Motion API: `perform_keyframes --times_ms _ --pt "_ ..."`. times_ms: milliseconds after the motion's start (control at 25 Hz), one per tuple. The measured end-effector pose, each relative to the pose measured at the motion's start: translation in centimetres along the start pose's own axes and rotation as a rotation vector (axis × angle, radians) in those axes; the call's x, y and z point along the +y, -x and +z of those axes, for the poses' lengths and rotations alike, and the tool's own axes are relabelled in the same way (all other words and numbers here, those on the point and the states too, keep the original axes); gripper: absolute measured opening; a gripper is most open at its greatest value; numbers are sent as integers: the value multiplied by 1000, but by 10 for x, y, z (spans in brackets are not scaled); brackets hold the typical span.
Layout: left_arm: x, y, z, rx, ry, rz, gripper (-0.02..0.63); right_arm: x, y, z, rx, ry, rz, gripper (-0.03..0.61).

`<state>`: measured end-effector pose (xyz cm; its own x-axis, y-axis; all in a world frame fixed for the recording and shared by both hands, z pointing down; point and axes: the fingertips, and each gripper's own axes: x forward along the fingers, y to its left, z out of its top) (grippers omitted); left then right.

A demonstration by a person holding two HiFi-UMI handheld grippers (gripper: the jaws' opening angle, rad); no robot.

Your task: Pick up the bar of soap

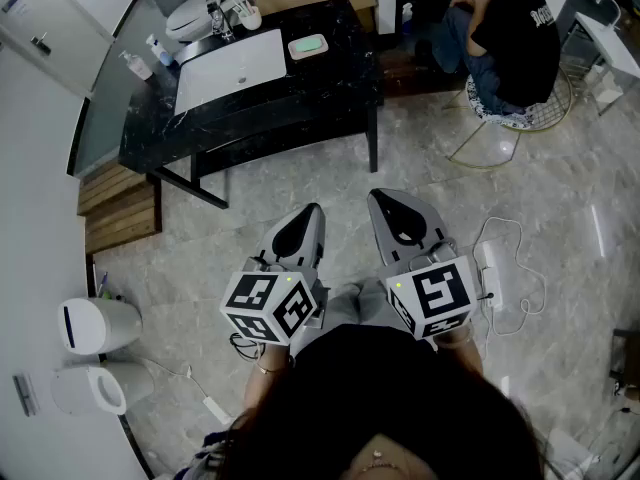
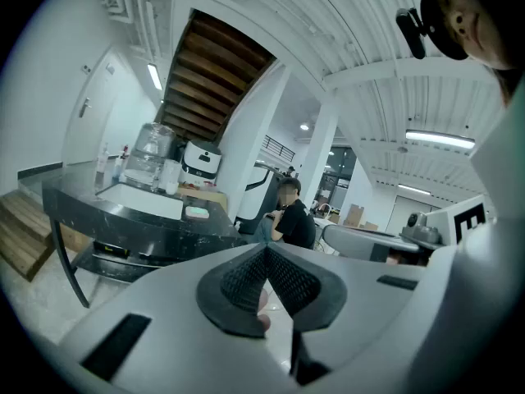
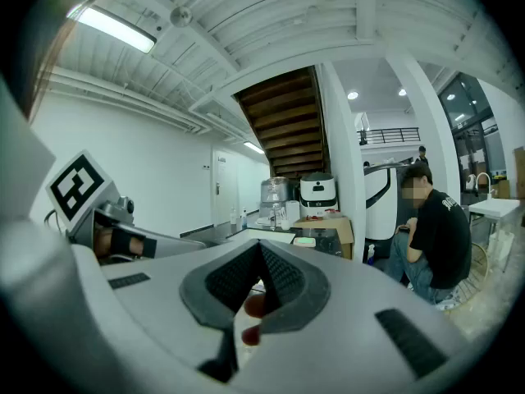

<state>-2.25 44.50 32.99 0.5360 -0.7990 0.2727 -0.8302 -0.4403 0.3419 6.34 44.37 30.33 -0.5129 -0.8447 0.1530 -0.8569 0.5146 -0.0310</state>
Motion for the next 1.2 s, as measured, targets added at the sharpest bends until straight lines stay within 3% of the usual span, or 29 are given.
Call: perform_keyframes --times_ms 640,960,1200 --pt "2 -62 18 -17 -7 43 5 -56 -34 -1 0 -19 72 -2" --pt "31 -99 35 -11 -16 69 5 -73 -83 0 3 -21 104 -2" --pt "67 -137 59 -18 -22 41 5 -82 -133 4 11 11 102 -2"
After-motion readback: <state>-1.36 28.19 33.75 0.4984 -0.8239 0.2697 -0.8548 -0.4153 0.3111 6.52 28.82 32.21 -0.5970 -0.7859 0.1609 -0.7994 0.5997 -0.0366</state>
